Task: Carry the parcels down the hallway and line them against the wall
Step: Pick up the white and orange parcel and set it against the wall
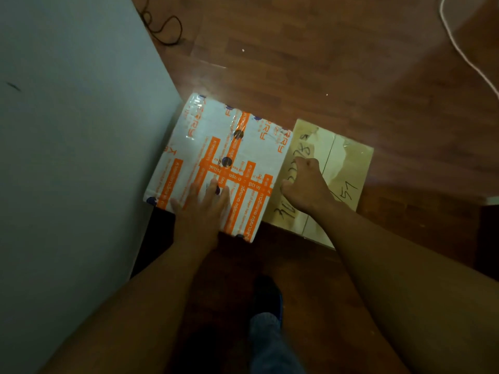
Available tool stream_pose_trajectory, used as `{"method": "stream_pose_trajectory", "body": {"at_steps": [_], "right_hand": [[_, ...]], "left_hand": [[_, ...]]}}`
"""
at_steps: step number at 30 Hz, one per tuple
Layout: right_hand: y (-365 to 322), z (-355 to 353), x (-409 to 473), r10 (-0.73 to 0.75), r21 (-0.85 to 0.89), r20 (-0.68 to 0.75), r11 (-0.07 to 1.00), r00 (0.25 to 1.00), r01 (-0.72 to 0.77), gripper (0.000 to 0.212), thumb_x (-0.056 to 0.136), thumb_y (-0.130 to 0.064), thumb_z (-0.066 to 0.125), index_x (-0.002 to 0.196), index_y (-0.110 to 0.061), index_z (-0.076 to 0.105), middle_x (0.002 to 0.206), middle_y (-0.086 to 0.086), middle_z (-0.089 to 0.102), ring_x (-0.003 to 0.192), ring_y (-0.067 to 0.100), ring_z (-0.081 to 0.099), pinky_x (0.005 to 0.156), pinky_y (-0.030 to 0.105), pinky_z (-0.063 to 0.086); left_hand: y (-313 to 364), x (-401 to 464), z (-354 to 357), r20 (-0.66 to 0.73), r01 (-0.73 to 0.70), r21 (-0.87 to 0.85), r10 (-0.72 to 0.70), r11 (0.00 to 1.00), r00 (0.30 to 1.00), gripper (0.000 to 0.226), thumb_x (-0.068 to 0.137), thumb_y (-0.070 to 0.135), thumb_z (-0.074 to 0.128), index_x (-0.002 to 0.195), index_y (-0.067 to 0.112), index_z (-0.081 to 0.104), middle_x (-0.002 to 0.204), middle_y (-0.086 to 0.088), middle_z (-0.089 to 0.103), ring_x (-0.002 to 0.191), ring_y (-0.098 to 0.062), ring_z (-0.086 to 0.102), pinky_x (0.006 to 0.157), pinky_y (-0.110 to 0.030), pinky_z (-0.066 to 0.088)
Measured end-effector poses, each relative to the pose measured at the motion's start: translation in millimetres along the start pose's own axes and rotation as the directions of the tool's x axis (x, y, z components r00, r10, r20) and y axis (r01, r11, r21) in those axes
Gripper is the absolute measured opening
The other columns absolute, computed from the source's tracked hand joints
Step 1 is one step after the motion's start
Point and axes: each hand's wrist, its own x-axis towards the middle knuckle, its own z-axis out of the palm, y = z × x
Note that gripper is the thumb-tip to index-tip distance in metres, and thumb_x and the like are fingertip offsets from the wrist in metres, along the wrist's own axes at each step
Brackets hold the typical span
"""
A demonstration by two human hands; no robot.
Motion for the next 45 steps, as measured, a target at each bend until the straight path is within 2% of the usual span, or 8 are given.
{"method": "stream_pose_trajectory", "body": {"at_steps": [6,10,13,15,21,30,39,45], "right_hand": [[-10.3,12.5,8.4,-0.037,0.02,-0.006,0.999,0.999,0.037,0.07,0.087,-0.031,0.062,0.147,-0.016,0.029,0.159,0.012,0.015,0.141,0.035,0.03,0.109,0.048,0.036],[-21.5,21.3,18.2,-0.048,-0.071,0.123,0.996,0.991,0.057,0.1,0.083,-0.04,0.069,0.157,-0.021,0.004,0.165,0.005,-0.009,0.15,0.034,-0.001,0.117,0.051,0.016],[-25.3,19.8,29.4,-0.055,-0.125,0.253,0.988,0.966,0.089,0.115,0.08,-0.04,0.074,0.155,-0.019,-0.01,0.165,0.007,-0.011,0.151,0.034,-0.003,0.12,0.053,0.01],[-21.6,19.5,31.0,-0.065,-0.157,0.278,0.981,0.958,0.112,0.119,0.079,-0.041,0.076,0.155,-0.016,-0.013,0.165,0.008,-0.009,0.151,0.032,-0.003,0.12,0.053,0.007],[-6.3,27.9,16.7,0.08,-0.305,0.263,0.952,0.961,0.005,0.111,0.074,-0.062,0.07,0.155,-0.018,0.008,0.159,0.016,0.009,0.143,0.045,0.01,0.114,0.052,0.02],[29.7,42.7,-54.4,0.169,0.278,0.152,0.938,0.974,-0.206,0.059,0.077,-0.041,0.078,0.111,-0.023,0.034,0.111,0.001,0.061,0.083,0.011,0.06,0.066,0.032,0.052],[17.0,19.7,-150.8,0.18,0.476,-0.002,0.865,0.984,-0.157,0.08,0.08,-0.039,0.077,0.145,-0.03,0.031,0.121,-0.003,0.054,0.104,0.019,0.054,0.084,0.034,0.047],[22.0,-10.7,-233.4,0.321,0.653,-0.121,0.739,0.939,-0.168,0.079,0.082,-0.033,0.077,0.146,-0.03,0.03,0.132,0.004,0.053,0.107,0.021,0.056,0.071,0.03,0.052]], "left_hand": [[-14.2,-42.0,28.1,-0.024,-0.033,-0.209,0.029,0.977,0.999,0.087,0.079,0.066,0.054,0.153,0.032,0.022,0.164,-0.002,0.01,0.149,-0.039,-0.003,0.11,-0.07,0.02],[17.6,-49.9,31.2,-0.173,0.215,-0.505,-0.342,0.836,0.924,0.07,0.078,0.056,0.064,0.135,0.022,0.041,0.152,-0.008,0.029,0.143,-0.037,0.025,0.109,-0.063,0.03],[35.7,-50.9,29.3,0.202,0.524,-0.832,-0.78,0.183,0.593,0.096,0.073,0.042,0.08,0.145,0.017,0.021,0.151,-0.015,0.021,0.131,-0.039,0.04,0.099,-0.055,0.045],[42.2,-47.3,30.6,0.532,0.452,-0.833,-0.683,-0.317,0.5,0.1,0.074,0.025,0.083,0.148,0.011,0.017,0.147,-0.017,0.033,0.124,-0.035,0.048,0.089,-0.039,0.048],[34.8,-53.2,56.8,0.731,0.321,-0.644,-0.435,-0.694,0.526,0.083,0.075,0.023,0.084,0.142,0.013,0.036,0.129,-0.013,0.058,0.11,-0.032,0.06,0.09,-0.056,0.052],[10.2,-91.2,63.4,0.432,0.242,-0.897,-0.623,-0.369,0.652,0.088,0.069,0.031,0.087,0.14,0.02,0.036,0.121,0.0,0.058,0.101,-0.02,0.063,0.068,-0.029,0.049],[-23.2,-110.9,-1.8,0.169,0.154,-0.986,-0.4,-0.069,0.901,0.1,0.072,0.018,0.085,0.149,0.027,0.022,0.134,-0.005,0.056,0.107,-0.025,0.065,0.081,-0.051,0.058],[-7.1,-149.3,-66.8,-0.057,0.004,-0.969,-0.239,0.247,0.969,0.094,0.072,0.035,0.084,0.146,0.027,0.027,0.131,-0.001,0.059,0.1,-0.018,0.067,0.065,-0.026,0.056]]}}
